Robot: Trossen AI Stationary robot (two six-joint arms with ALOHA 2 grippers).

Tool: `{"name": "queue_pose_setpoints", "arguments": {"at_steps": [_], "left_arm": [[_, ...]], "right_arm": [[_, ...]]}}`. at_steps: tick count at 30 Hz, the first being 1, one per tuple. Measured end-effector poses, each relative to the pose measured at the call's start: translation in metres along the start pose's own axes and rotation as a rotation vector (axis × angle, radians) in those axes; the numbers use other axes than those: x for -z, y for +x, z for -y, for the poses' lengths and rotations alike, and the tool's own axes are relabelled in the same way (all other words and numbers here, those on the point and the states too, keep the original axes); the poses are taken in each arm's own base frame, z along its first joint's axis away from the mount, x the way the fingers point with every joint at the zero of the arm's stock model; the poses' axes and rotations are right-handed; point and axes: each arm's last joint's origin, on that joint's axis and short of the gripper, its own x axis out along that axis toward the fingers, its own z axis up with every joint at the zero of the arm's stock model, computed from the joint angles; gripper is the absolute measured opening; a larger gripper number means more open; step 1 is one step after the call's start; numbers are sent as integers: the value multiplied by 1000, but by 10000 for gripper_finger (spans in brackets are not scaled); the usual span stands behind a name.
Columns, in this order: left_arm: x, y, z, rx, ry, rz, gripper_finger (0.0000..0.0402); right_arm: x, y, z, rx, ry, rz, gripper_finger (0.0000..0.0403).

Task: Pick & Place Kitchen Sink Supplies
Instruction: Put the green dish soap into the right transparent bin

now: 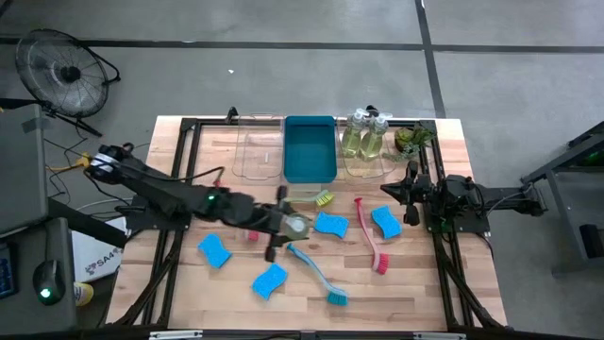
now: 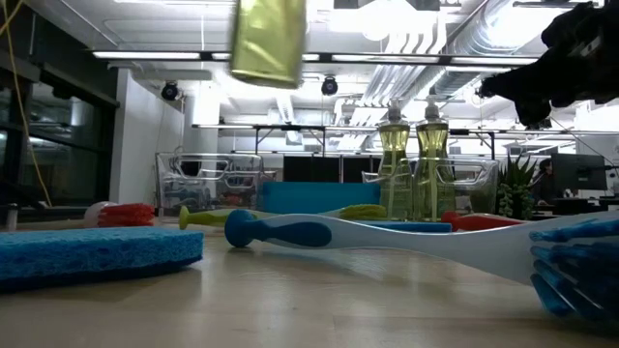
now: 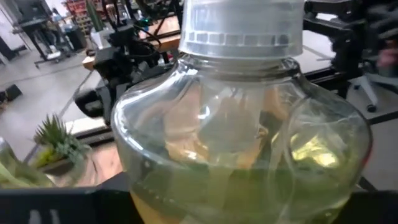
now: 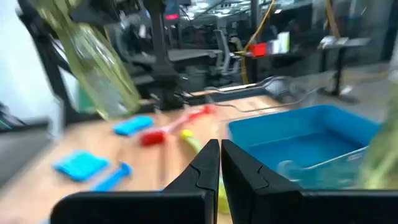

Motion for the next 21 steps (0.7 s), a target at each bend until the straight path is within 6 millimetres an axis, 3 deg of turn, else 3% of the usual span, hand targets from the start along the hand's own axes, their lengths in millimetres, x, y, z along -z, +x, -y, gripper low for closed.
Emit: {"name": "queue_pose_setpoints", "arguments": {"at_steps": [7,13,17,21], "left_arm": [[-11,22,-23,-35,50,22,190],[-7,24,-44,-49,49,13,190],[-4,24,-58,-35,64,18,190],[-2,24,-71,-22,62,26,190]], "right_arm": [[-7,0,-3,-87,479,45,11],[-15,-1,-3,-98,654,133,11],[-17,-1,1,17,754,213,11],[-19,-1,1,18,727,234,11]]}}
